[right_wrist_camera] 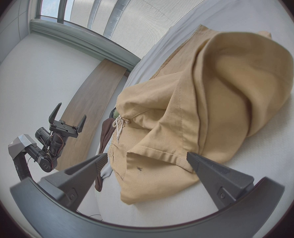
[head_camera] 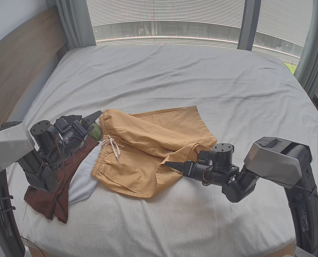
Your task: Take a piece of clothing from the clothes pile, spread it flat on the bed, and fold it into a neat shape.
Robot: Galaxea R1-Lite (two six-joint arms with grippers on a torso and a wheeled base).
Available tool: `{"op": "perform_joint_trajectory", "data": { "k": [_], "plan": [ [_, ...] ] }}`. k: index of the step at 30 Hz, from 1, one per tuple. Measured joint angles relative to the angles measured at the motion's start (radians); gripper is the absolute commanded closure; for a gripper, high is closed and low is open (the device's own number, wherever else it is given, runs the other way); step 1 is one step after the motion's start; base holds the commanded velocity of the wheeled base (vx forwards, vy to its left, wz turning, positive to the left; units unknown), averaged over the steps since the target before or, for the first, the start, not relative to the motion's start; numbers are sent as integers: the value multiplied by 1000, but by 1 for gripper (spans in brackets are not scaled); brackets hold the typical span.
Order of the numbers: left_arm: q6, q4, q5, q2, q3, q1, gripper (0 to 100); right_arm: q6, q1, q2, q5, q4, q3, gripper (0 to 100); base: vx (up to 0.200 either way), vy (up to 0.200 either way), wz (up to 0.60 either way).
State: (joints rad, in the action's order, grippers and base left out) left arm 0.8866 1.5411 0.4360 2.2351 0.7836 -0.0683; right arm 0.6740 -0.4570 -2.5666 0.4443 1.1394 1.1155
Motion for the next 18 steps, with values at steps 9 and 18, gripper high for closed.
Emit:
{"op": "perform_joint_trajectory", "data": {
  "k": [9,18],
  "plan": [
    [0,0,0,0,0,-2,0,-5,22,31,-3,25,-64,0,0,0,0],
    [1,0,0,-1,0,-1,0,-16,20,-10,-4,22,-28,0,0,0,0]
  ]
}}
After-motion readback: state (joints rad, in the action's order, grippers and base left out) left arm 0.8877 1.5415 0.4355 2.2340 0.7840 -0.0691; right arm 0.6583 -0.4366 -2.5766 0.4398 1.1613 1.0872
